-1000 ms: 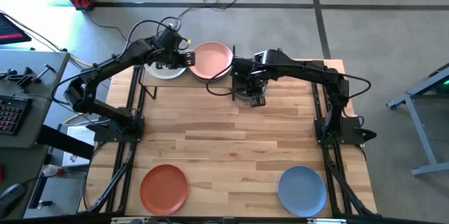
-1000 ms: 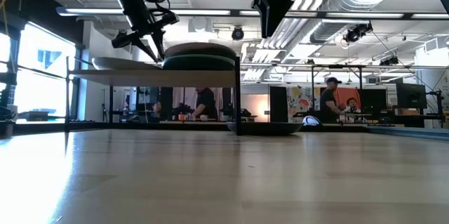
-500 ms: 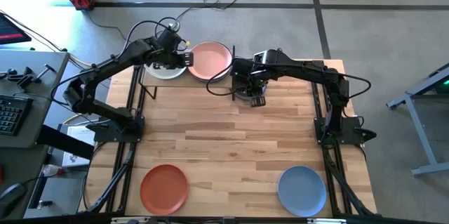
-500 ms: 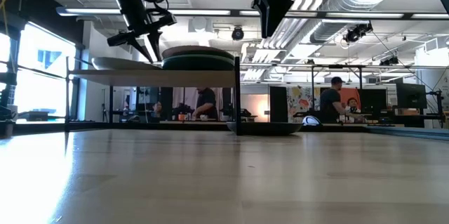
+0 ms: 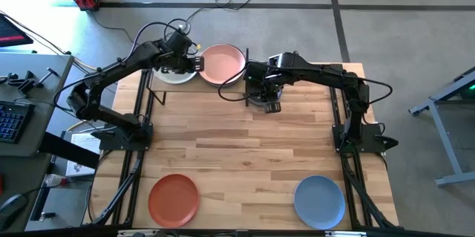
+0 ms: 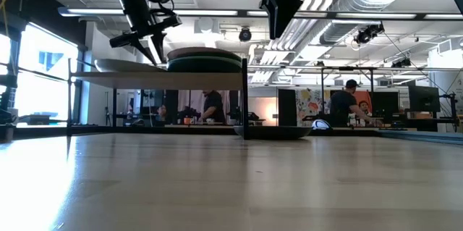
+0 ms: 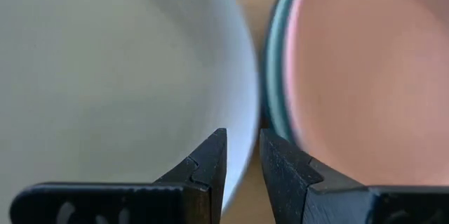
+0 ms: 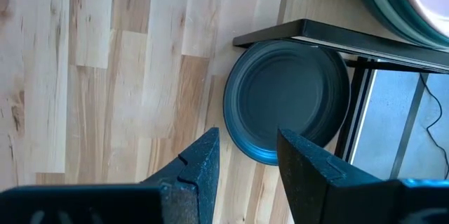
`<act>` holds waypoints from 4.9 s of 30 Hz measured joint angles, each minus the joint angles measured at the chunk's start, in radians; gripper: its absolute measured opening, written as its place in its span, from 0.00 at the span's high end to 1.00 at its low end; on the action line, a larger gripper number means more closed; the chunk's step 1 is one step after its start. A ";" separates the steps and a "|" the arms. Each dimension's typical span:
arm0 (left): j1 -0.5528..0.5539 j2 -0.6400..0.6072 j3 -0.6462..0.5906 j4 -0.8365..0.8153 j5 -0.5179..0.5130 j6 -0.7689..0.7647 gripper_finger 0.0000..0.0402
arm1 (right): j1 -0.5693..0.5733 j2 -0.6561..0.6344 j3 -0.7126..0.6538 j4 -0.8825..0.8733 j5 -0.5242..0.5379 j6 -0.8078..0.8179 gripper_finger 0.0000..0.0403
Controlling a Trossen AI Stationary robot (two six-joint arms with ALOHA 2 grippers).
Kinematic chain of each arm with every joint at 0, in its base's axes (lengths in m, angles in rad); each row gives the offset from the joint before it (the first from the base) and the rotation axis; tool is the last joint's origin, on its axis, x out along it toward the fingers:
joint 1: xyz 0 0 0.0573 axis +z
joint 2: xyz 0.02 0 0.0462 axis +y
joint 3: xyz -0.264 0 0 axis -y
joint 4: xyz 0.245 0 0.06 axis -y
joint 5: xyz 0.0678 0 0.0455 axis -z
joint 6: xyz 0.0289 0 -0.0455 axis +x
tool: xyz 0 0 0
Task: Place and stack plates onto a shelf
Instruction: Put the white plate on the shelf
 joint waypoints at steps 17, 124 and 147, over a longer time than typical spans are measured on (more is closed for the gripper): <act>-0.023 0.037 0.001 -0.098 -0.034 0.015 0.81 | 0.000 0.000 0.000 0.000 0.000 0.000 0.71; 0.060 0.050 0.028 -0.308 0.071 0.113 0.81 | 0.001 0.000 0.000 0.020 -0.004 0.071 0.71; 0.127 0.068 0.018 -0.196 0.009 0.147 0.81 | 0.001 0.000 0.000 0.021 -0.008 0.083 0.71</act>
